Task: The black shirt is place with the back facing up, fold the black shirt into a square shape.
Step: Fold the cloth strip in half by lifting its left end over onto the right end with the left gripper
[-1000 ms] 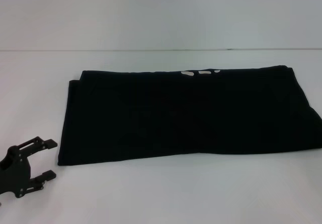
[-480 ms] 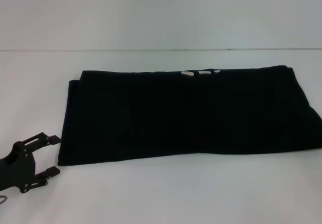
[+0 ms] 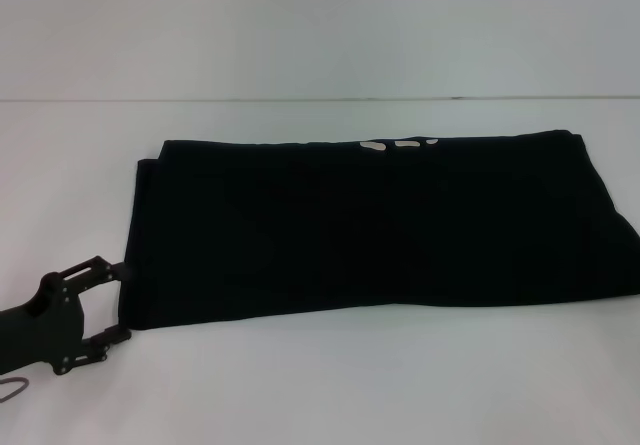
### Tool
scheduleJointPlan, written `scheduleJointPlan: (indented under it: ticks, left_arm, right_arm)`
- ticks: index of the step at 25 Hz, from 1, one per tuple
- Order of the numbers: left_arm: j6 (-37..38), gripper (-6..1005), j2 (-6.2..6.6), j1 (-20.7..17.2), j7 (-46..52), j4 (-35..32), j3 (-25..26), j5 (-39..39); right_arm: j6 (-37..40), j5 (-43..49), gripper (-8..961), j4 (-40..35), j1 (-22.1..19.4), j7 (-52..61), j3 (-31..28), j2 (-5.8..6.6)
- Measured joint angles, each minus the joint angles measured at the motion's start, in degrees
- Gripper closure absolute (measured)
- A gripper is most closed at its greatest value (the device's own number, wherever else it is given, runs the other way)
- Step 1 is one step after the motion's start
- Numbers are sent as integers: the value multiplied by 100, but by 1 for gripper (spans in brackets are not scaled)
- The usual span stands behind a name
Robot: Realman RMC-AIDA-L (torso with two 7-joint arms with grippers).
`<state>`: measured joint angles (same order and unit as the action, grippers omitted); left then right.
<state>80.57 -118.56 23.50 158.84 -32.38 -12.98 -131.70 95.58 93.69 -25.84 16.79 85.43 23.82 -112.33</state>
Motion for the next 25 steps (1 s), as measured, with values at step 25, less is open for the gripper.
scheduleJointPlan:
  ticks: [25]
  left_arm:
    - [-97,157,22,92,268,1,-312,-37]
  right_arm:
    - [-76,0,121,0,36,0,0,1]
